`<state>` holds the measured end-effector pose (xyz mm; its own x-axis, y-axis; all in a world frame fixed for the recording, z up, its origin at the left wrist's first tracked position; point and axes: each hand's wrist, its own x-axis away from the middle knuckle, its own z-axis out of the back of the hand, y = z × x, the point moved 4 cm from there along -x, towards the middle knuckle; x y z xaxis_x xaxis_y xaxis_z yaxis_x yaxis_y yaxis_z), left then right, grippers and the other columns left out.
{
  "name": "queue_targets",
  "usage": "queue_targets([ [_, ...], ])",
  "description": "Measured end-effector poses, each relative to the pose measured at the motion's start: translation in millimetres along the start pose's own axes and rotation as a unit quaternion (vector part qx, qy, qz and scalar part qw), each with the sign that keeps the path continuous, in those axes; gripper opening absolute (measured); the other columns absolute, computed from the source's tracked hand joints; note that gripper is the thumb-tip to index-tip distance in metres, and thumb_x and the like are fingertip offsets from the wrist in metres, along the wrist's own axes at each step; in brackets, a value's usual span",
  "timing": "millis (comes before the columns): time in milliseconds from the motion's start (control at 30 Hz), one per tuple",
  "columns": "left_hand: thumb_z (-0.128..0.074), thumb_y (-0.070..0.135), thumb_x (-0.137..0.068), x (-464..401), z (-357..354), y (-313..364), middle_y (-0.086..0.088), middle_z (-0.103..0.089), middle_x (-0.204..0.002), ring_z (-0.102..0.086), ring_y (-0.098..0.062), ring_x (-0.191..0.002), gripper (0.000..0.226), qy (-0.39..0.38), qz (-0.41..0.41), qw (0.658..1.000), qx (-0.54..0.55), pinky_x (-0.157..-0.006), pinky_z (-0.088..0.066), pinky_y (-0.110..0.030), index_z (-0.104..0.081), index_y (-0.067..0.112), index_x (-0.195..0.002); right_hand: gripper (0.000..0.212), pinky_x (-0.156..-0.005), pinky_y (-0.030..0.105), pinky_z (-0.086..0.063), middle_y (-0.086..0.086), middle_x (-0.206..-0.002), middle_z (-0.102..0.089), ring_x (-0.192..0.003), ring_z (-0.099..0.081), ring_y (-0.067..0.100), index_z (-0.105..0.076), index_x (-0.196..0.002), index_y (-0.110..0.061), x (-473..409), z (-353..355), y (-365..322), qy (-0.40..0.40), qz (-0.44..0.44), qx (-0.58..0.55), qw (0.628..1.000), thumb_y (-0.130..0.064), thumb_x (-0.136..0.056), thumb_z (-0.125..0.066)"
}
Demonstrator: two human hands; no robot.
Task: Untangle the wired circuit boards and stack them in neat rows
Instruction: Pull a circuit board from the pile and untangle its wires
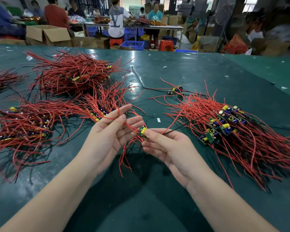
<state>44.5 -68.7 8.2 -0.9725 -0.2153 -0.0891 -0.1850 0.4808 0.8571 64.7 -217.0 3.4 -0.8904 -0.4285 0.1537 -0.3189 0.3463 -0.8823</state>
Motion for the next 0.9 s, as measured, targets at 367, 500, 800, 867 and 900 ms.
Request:
queue_targets([
  [367,-0.057,0.007,-0.079,-4.6,10.7,10.6,-0.016,-0.072,-0.108,-0.07,-0.024,-0.102,0.012,-0.019,0.02,0.999,0.04,-0.076,-0.057,-0.026,-0.059,0.011,-0.09,0.022,-0.057,0.02,-0.056,0.012,-0.074,-0.071,-0.064,-0.07,0.016,-0.075,-0.075,-0.003,-3.6,6.5,-0.6,0.017,-0.058,-0.074,0.995,-0.016,-0.058,-0.078],
  [500,-0.056,0.009,-0.081,-2.7,8.4,13.1,-0.016,-0.072,-0.105,-0.07,-0.025,-0.102,0.011,-0.024,-0.017,0.999,0.037,-0.077,-0.057,-0.027,-0.058,0.013,-0.091,0.016,-0.055,0.019,-0.056,0.009,-0.074,-0.072,-0.063,-0.07,0.014,-0.077,-0.069,-0.008,-2.5,4.0,0.1,0.011,-0.087,-0.09,0.992,-0.017,-0.057,-0.078],
  [800,-0.058,0.009,-0.08,1.6,6.3,21.6,-0.015,-0.074,-0.093,-0.073,-0.025,-0.09,0.013,-0.027,-0.083,0.996,-0.024,-0.075,-0.057,-0.027,-0.06,0.011,-0.093,0.015,-0.053,0.018,-0.056,0.006,-0.073,-0.072,-0.062,-0.069,0.01,-0.078,-0.068,-0.007,1.9,-1.0,2.2,-0.001,-0.154,-0.141,0.978,-0.014,-0.056,-0.078],
  [867,-0.06,0.01,-0.08,2.4,7.1,21.8,-0.015,-0.075,-0.088,-0.073,-0.025,-0.085,0.017,-0.001,-0.104,0.993,-0.058,-0.073,-0.057,-0.028,-0.062,0.01,-0.096,0.013,-0.053,0.018,-0.056,0.006,-0.074,-0.072,-0.061,-0.069,0.01,-0.078,-0.068,-0.007,2.0,-1.4,2.8,-0.003,-0.155,-0.135,0.979,-0.014,-0.057,-0.078],
  [900,-0.062,0.011,-0.079,3.1,8.0,21.7,-0.016,-0.075,-0.088,-0.073,-0.025,-0.084,0.018,0.014,-0.114,0.991,-0.07,-0.073,-0.057,-0.028,-0.063,0.009,-0.097,0.013,-0.053,0.018,-0.056,0.007,-0.074,-0.072,-0.06,-0.069,0.01,-0.078,-0.069,-0.007,1.9,-1.5,3.4,-0.004,-0.154,-0.13,0.979,-0.014,-0.058,-0.077],
])
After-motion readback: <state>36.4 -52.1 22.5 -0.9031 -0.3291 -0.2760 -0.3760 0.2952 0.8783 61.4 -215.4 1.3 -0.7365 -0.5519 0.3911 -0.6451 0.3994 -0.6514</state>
